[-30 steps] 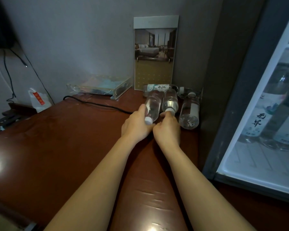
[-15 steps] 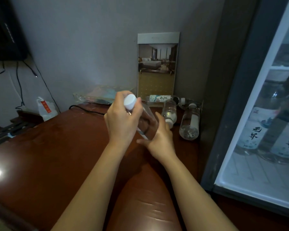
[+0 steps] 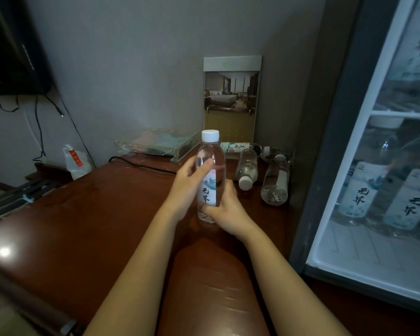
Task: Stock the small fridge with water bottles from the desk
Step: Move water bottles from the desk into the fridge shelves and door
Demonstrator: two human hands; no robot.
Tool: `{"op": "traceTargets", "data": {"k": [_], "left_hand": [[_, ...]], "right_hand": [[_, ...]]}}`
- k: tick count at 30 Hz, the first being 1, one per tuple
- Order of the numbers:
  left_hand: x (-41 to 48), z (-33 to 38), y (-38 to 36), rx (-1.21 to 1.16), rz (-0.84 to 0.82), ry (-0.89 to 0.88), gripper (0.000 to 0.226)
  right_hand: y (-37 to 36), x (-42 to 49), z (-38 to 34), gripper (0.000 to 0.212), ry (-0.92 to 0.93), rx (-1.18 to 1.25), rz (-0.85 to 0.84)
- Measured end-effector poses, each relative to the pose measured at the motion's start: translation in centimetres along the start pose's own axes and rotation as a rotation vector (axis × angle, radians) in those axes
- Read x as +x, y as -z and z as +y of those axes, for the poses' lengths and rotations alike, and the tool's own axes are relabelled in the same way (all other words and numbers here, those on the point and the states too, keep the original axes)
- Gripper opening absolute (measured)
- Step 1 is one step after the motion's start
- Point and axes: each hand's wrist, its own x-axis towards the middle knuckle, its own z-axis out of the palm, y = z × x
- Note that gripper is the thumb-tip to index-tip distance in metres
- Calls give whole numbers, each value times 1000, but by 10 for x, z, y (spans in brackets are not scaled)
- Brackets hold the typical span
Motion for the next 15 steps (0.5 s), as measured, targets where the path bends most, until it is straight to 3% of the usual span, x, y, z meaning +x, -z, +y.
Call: {"op": "traceTargets", "data": {"k": [15], "left_hand": [[-71, 30, 10, 228, -111, 82, 26]], "right_hand": [[31, -82, -41, 70, -20, -238, -171]]}}
